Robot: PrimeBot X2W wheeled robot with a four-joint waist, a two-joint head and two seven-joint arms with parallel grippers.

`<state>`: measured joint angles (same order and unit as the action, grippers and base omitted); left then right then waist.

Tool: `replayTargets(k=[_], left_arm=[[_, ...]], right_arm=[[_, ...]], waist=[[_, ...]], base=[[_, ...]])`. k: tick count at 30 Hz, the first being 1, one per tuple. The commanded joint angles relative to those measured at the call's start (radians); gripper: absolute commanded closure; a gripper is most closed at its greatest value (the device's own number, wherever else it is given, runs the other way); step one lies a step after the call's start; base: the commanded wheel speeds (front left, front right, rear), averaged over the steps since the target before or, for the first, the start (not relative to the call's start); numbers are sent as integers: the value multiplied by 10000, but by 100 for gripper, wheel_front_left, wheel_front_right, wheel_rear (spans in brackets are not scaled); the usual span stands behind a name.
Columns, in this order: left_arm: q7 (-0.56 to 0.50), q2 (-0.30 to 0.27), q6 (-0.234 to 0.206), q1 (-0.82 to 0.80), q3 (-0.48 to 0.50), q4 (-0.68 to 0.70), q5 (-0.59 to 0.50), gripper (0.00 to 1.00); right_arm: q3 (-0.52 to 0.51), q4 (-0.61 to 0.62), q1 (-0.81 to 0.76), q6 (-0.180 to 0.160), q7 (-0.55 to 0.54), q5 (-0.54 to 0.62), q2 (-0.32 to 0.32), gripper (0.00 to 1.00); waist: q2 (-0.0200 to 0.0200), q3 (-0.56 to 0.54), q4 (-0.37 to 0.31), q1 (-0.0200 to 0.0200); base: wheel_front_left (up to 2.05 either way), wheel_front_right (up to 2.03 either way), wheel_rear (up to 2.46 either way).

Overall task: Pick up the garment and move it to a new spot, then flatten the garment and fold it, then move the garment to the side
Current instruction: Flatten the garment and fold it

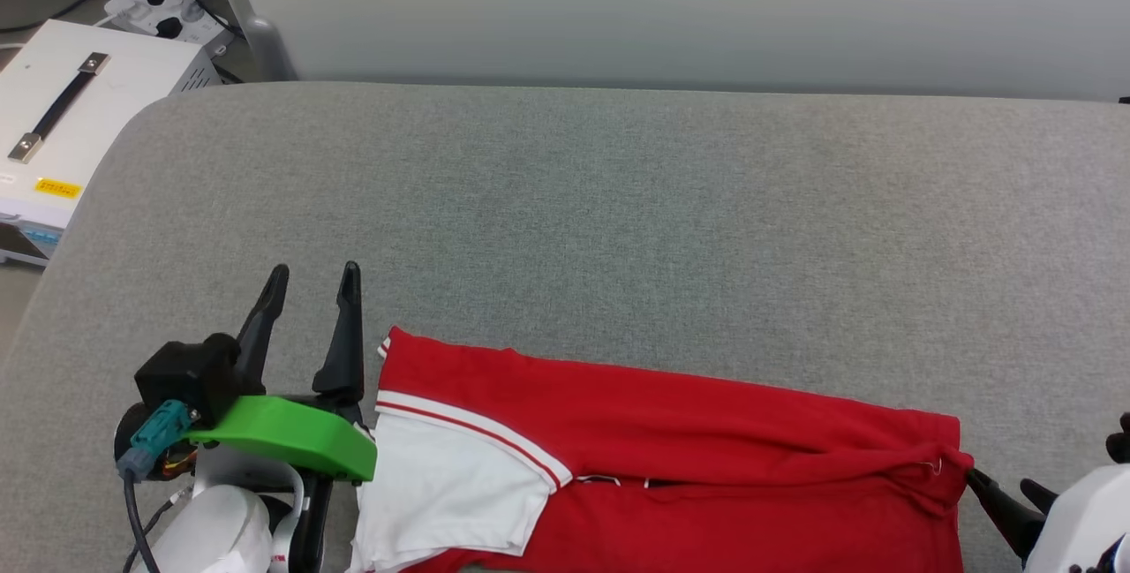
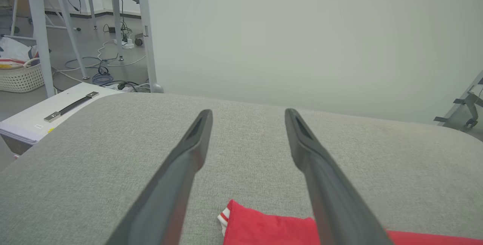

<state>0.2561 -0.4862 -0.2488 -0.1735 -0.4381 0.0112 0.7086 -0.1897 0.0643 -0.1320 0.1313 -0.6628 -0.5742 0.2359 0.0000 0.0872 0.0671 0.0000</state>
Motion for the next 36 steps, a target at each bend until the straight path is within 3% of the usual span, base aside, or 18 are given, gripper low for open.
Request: replayTargets(k=[1, 8, 22, 24, 36], left_arm=[[53, 162, -45, 198, 228, 186, -310, 0], [55, 662, 210, 403, 754, 749, -1252, 0], [56, 1231, 682, 497, 1120, 600, -1871, 0], [56, 1230, 692, 528, 1115, 526, -1910, 0], [-105, 1099, 630, 809, 983, 362, -1957, 0]], right_arm=[[95, 72, 309, -6, -125, -1, 79, 0], [422, -206, 1017, -6, -460, -151, 274, 0], [1322, -1880, 884, -6, -1618, -576, -290, 0], [1412, -1985, 846, -6, -1821, -585, -374, 100], [1089, -1708, 1421, -6, -1159, -530, -66, 100]], waist=[[0, 127, 59, 0], [0, 693, 374, 0], [0, 1007, 472, 0], [0, 943, 452, 0], [0, 209, 320, 0]], base=[[0, 0, 0], [0, 0, 0], [0, 0, 0], [0, 0, 0], [0, 0, 0]])
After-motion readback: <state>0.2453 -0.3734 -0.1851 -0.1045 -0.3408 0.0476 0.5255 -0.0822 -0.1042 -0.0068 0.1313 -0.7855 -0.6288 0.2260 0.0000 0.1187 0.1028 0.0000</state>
